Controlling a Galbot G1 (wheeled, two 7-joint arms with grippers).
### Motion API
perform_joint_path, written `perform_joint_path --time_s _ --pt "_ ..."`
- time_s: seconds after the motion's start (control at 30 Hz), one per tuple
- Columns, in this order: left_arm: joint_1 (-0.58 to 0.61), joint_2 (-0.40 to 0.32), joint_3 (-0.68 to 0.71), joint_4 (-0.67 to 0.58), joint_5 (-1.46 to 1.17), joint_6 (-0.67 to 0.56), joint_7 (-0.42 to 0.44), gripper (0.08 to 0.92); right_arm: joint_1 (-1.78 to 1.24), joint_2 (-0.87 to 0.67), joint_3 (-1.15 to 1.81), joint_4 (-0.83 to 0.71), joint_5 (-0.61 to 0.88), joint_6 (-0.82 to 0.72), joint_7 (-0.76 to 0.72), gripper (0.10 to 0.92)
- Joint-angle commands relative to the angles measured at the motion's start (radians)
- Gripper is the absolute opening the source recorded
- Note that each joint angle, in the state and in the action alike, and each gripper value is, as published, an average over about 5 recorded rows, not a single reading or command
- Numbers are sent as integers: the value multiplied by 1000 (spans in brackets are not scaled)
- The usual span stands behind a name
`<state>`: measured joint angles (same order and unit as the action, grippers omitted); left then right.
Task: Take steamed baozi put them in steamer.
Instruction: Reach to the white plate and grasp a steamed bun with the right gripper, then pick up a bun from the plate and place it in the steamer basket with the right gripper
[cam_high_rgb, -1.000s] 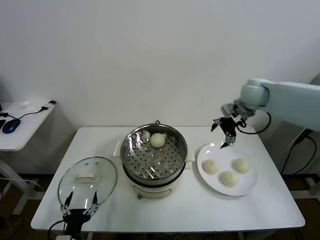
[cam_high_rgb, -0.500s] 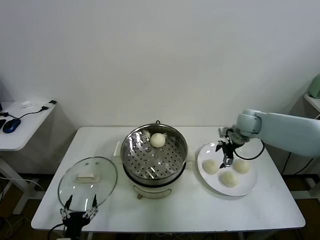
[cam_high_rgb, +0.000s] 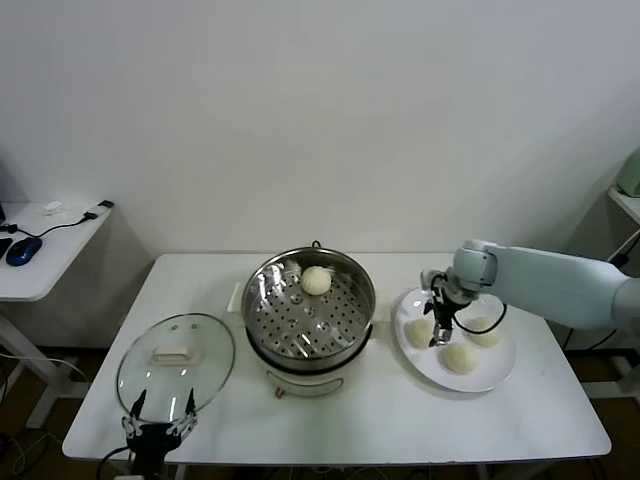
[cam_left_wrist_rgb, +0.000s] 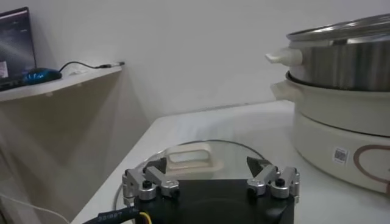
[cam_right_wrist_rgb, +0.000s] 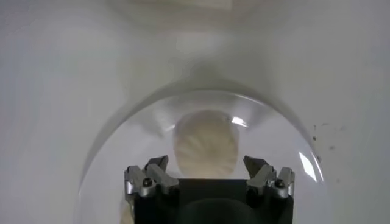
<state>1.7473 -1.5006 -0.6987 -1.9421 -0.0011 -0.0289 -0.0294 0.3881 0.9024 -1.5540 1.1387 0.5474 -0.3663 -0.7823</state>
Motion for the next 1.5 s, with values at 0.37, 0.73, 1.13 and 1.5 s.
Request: perform_joint_path --time_s 0.37,0.73,1.13,1.5 --pt "1 -1 -1 -2 0 -1 -2 823 42 -7 5 15 3 -2 -23 600" --pt "-5 1 -2 -14 -1 4 -1 823 583 -22 -263 128 233 44 -122 594" --pt "-17 6 4 -26 -5 6 2 823 731 192 -141 396 567 -151 56 594" --pt "-9 5 14 -28 -2 -2 0 823 487 447 -40 303 619 -241 191 594"
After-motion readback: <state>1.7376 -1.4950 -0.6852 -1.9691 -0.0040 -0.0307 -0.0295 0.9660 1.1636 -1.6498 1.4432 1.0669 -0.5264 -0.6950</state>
